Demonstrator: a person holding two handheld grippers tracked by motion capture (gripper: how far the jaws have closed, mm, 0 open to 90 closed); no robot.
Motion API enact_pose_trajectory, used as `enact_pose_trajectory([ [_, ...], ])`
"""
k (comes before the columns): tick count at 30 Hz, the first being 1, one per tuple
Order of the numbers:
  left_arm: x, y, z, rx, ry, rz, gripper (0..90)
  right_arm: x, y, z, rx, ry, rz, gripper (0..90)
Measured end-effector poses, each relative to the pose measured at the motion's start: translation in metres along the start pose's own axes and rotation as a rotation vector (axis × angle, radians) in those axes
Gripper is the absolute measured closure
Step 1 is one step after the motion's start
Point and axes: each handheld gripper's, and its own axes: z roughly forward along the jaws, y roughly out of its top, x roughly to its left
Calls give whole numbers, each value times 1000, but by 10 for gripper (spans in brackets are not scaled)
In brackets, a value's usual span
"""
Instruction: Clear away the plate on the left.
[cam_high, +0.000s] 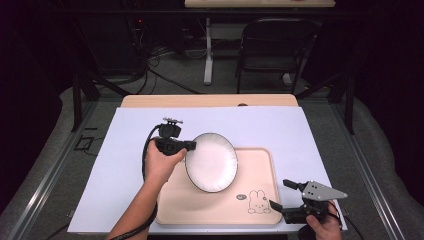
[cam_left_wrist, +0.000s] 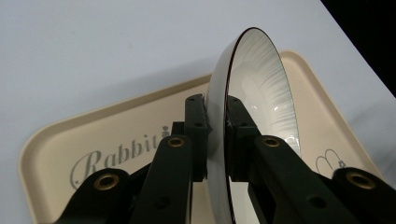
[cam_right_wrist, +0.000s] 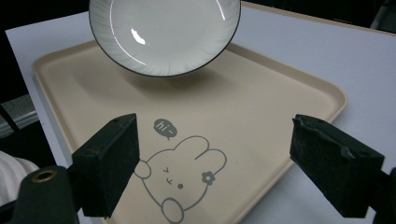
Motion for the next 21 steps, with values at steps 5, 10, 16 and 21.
enact_pose_trajectory([
  [5,-6,-6,6,23,-12,15,818,0,0,0,3,1,2,152],
  [10,-10,-12,11,31,-31,19,817,0,0,0,2,0,1,152],
  [16,-14,-18,17,45,-54,13,817,0,0,0,2,2,1,152],
  [21,-13,-23,20,55,-65,9,817,0,0,0,0,0,-2,152],
])
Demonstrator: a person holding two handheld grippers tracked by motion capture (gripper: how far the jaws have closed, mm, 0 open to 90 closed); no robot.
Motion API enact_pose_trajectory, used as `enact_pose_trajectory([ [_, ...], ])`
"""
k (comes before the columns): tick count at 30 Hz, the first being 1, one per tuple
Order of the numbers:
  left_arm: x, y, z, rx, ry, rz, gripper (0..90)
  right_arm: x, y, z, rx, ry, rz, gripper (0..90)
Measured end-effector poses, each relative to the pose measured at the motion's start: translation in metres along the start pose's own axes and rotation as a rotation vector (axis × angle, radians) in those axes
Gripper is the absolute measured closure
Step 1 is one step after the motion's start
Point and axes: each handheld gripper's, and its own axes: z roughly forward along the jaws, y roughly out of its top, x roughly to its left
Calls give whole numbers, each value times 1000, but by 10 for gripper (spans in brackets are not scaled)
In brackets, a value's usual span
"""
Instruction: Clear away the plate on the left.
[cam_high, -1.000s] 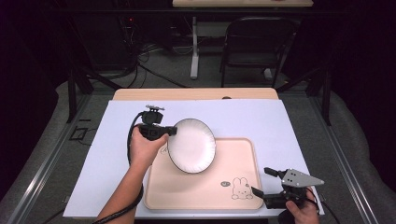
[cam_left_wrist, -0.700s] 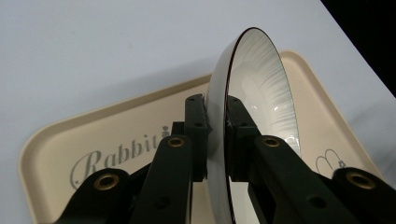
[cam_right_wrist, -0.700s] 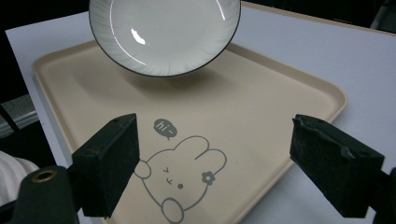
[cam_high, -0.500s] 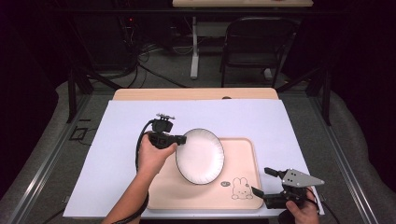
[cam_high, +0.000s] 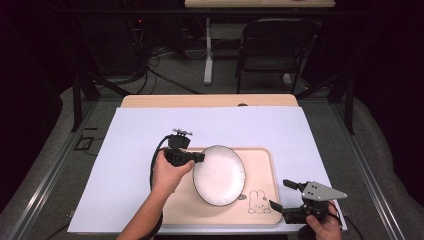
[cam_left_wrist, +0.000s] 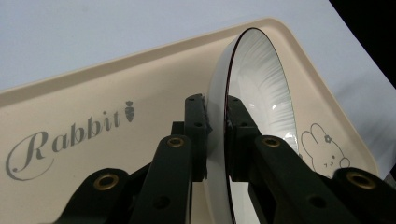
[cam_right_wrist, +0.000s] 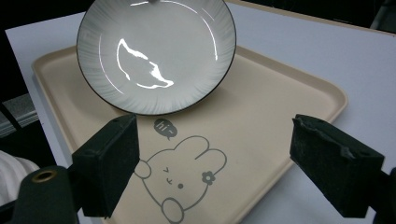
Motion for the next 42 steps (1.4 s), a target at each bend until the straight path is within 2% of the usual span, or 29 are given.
enact_pose_trajectory([
  [2,2,-3,3,5,3,-7,819,0,0,0,1,1,2,153],
  [3,5,-5,4,9,-8,-26,819,0,0,0,1,1,0,152],
  [17,15,-14,9,25,3,-53,836,0,0,0,-1,0,-4,152],
  [19,21,-18,10,26,-4,-77,838,0,0,0,-1,0,-3,152],
  [24,29,-25,13,25,0,-104,847,0,0,0,0,-1,-4,152],
  [31,46,-38,19,25,-38,-171,843,0,0,0,1,-1,-5,152],
  [42,58,-52,28,33,-46,-215,825,0,0,0,-1,0,-5,152],
])
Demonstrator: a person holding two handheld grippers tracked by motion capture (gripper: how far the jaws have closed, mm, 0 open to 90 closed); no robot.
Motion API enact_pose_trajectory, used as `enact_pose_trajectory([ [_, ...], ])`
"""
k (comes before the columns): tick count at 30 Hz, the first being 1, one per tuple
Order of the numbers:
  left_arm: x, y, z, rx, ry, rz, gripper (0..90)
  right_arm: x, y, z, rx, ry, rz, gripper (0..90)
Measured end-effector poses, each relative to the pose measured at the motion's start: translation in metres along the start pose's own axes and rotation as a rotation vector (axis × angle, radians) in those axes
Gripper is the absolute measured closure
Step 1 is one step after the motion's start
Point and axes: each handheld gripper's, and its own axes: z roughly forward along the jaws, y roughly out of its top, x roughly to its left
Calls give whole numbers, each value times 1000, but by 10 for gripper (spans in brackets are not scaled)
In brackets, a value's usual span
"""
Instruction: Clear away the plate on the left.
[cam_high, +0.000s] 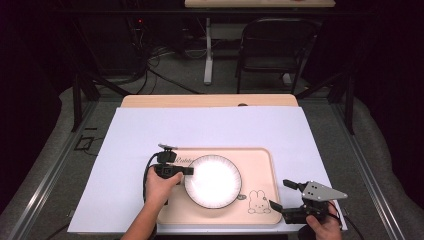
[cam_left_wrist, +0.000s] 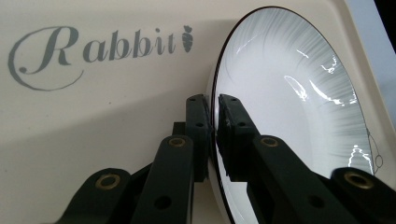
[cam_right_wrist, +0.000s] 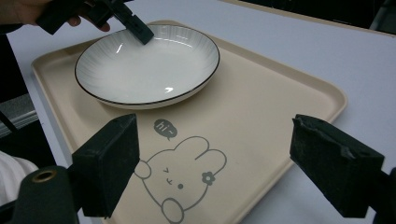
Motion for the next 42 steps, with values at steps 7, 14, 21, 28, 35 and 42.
enact_pose_trajectory([
  [7,10,-6,4,4,-26,-25,821,0,0,0,0,0,1,152],
  [14,10,-6,4,-4,-29,-28,821,0,0,0,0,0,-1,152],
  [21,9,-6,4,-5,-22,-19,811,0,0,0,0,0,0,152],
  [28,5,-6,2,-16,-17,-9,725,0,0,0,0,0,1,152],
  [35,-1,-6,-1,-53,-2,20,535,0,0,0,1,-1,0,152],
  [42,-4,-5,-5,-89,39,86,426,0,0,0,3,-1,2,152],
])
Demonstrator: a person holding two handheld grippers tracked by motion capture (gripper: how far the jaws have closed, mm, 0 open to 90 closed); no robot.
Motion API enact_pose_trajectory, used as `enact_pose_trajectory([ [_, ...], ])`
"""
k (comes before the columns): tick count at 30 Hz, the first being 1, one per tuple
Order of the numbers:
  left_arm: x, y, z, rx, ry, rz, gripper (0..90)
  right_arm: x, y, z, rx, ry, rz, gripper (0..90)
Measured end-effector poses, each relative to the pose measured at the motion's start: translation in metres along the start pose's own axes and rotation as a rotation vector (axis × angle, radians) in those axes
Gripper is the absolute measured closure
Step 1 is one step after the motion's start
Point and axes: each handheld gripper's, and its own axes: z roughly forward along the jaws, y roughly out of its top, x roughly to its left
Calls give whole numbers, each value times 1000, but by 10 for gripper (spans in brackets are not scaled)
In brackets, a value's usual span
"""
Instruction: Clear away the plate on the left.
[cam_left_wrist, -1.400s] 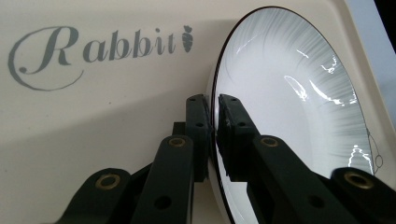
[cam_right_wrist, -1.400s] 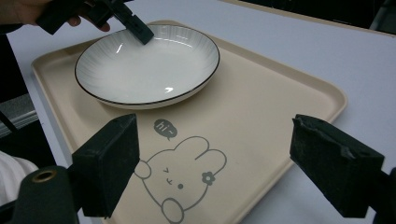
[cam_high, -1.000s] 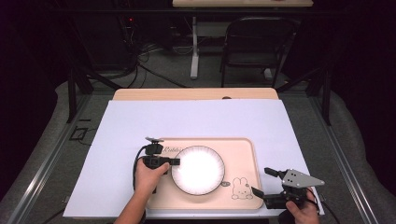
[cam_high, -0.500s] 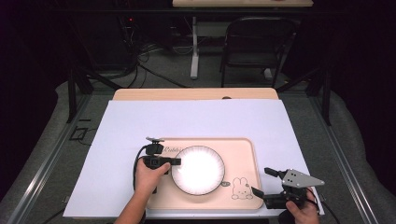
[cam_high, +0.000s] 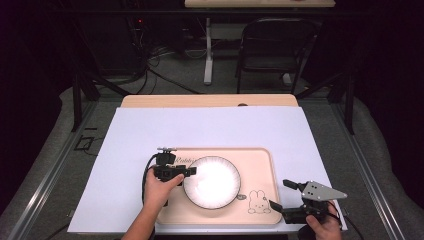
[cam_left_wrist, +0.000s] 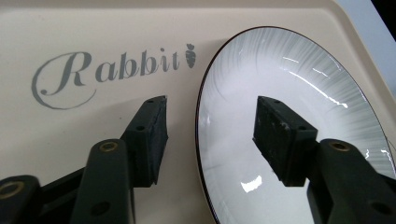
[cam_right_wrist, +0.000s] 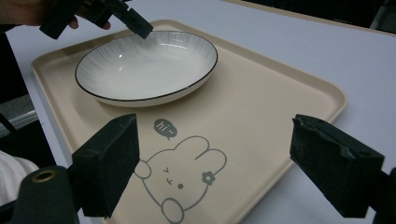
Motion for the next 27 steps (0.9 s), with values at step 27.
enact_pose_trajectory([
  [27,31,-5,-89,-184,191,31,389,0,0,0,-1,-2,-1,152],
])
